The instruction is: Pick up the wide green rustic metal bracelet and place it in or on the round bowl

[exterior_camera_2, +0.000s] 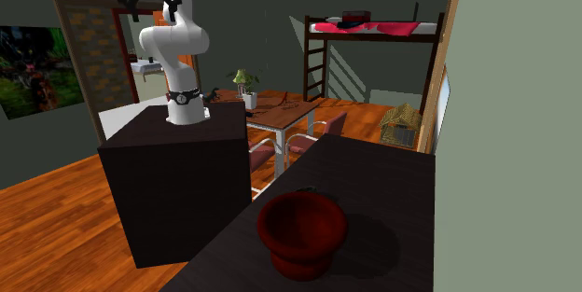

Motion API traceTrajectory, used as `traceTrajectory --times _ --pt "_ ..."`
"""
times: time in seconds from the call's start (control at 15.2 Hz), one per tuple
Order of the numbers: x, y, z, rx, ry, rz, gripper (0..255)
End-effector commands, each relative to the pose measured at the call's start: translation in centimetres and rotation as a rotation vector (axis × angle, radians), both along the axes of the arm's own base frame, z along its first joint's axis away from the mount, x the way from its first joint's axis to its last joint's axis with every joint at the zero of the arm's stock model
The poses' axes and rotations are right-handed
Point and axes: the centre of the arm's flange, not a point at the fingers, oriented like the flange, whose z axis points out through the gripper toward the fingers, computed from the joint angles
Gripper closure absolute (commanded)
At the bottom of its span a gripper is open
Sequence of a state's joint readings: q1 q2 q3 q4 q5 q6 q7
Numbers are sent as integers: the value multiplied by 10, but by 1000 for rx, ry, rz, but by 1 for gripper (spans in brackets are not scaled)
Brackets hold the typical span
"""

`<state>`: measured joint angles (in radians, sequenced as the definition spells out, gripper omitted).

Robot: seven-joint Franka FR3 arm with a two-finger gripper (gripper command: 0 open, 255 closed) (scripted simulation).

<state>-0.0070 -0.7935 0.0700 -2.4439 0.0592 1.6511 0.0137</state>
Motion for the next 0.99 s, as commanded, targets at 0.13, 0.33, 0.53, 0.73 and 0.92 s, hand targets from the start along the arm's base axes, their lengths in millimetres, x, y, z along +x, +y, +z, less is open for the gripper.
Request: traceTrajectory --times 0.13,0.33,0.53,0.73,0.92 --pt "9 16 -19 -3 -3 3 0" --pt "24 41 -47 -9 -7 7 0" --pt "38 65 -75 -14 -11 11 0" --pt "52 89 -104 -19 -15 15 0" --pt "66 113 -132 -24 -20 19 0"
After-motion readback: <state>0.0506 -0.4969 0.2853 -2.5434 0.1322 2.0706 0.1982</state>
